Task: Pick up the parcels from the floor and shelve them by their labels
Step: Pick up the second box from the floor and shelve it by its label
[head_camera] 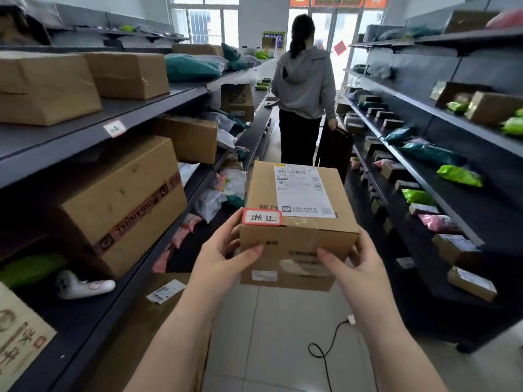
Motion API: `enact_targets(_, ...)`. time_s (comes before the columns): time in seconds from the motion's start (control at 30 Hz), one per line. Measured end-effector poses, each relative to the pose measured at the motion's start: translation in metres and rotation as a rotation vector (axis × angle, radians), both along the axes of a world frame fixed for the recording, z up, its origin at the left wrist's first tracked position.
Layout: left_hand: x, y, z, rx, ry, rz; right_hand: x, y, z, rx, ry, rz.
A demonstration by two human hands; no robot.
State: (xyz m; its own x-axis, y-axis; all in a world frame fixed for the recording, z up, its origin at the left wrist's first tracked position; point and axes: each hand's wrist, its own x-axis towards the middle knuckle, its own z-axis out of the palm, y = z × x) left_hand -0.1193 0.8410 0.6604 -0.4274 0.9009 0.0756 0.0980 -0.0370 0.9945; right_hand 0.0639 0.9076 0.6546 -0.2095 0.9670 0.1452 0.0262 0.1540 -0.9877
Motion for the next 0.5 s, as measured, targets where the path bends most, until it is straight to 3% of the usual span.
enact_targets(0.5,-0.046,0.146,-0.013,0.005,0.045,-0.15,-0.035,0.128,-0.01,0.078,-0.126,-0.121)
